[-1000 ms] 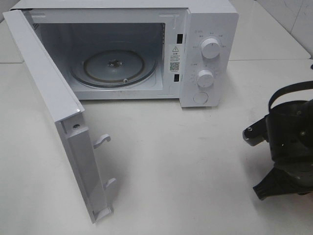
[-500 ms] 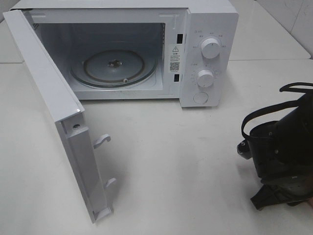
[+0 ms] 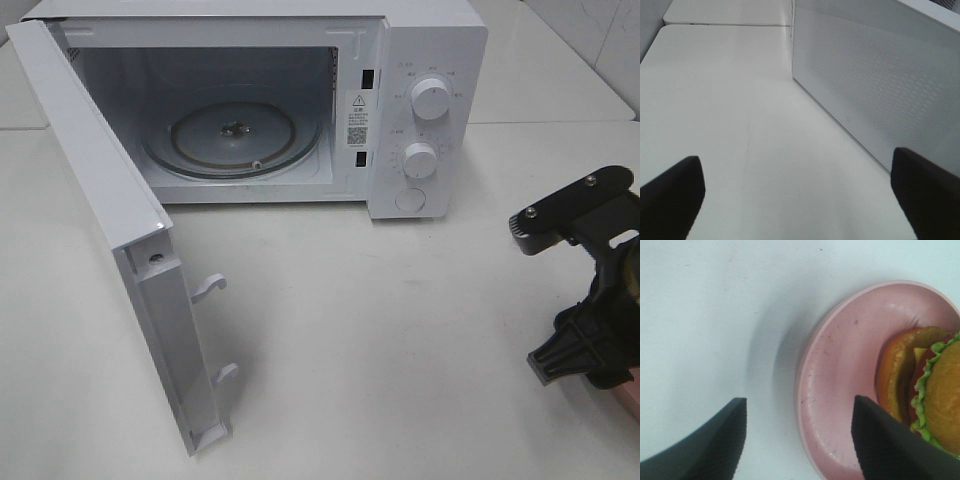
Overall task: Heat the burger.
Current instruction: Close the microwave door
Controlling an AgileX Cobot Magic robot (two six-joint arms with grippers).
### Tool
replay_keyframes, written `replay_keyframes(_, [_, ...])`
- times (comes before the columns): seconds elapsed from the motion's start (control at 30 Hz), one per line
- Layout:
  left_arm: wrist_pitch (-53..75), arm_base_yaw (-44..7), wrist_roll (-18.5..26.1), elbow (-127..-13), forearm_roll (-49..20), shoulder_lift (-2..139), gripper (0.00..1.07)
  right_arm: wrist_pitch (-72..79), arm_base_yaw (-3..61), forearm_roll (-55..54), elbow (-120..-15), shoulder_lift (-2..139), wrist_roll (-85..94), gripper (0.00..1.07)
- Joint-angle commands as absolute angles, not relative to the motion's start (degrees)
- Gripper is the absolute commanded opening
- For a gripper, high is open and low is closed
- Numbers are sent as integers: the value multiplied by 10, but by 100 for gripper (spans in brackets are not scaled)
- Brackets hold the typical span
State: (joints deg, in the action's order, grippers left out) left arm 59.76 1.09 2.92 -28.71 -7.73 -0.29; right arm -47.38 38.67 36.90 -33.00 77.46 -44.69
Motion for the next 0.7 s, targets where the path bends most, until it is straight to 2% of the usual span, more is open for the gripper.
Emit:
replay_keyframes(0.03, [592,13,26,-285,-76,-15,95,-488,388,240,-330,669,-290,68])
replay_keyframes(0.23, [592,13,26,-285,-76,-15,95,-527,388,123,-330,528,-143,79])
replay_keyframes(0.7, [592,13,26,-285,-77,-15,95,-674,388,114,-330,272,-116,77])
